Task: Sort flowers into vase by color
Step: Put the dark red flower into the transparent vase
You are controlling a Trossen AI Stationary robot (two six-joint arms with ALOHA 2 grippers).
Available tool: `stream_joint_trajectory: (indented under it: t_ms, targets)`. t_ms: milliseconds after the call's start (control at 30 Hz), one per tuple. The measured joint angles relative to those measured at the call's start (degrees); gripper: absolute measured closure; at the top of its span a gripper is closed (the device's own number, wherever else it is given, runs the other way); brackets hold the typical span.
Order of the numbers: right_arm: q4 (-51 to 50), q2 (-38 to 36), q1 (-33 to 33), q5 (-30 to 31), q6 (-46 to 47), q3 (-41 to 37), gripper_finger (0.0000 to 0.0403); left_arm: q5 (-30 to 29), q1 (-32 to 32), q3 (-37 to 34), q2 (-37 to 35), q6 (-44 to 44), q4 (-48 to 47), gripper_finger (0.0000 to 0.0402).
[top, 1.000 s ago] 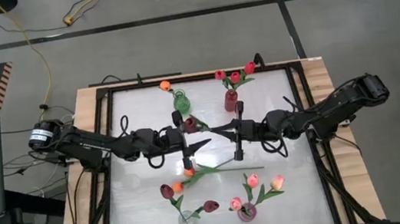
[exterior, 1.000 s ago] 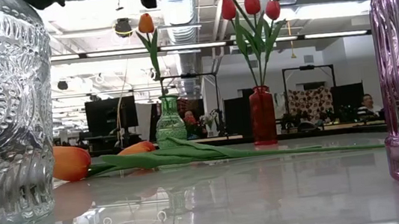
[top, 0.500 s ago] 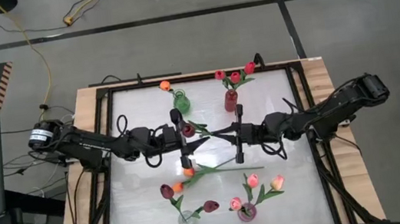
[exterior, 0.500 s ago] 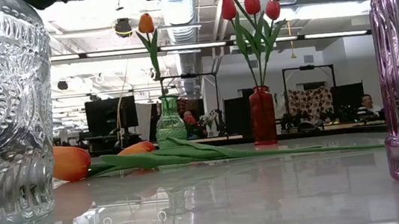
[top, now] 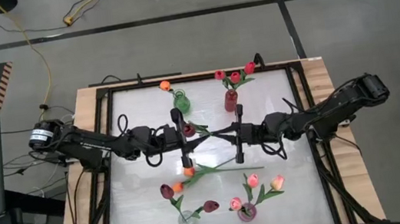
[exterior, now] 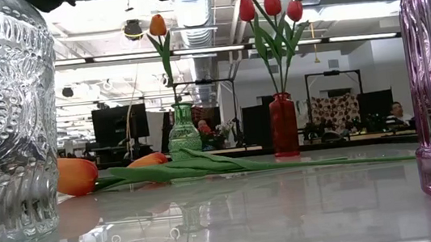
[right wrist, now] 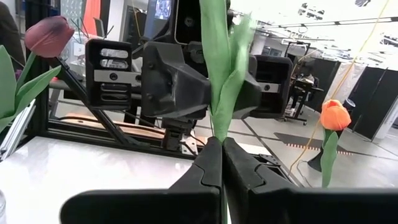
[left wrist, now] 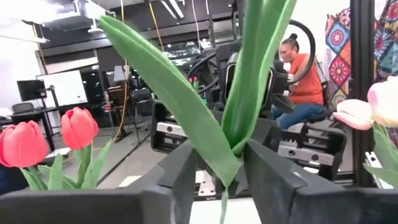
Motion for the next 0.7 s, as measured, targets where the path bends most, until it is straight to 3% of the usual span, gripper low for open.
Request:
stream_joint_trajectory:
  t_ms: [333,533,700]
  targets:
    - [0.0,0.0,0.0,0.0,0.0,0.0,0.0365,4.2,0.2,0.0,0.0,1.1,0.4,0.0392]
    - [0.2,0.0,-0.1,0.2,1.9,0.0,0.0338,4.1,0.2,0.0,0.0,0.9,0.4,0.0393]
    - [-0.3,0.0,-0.1,0.5,2.1,0.0,0.0291,4.3,0.2,0.0,-0.1,0.9,-0.4,0.0399]
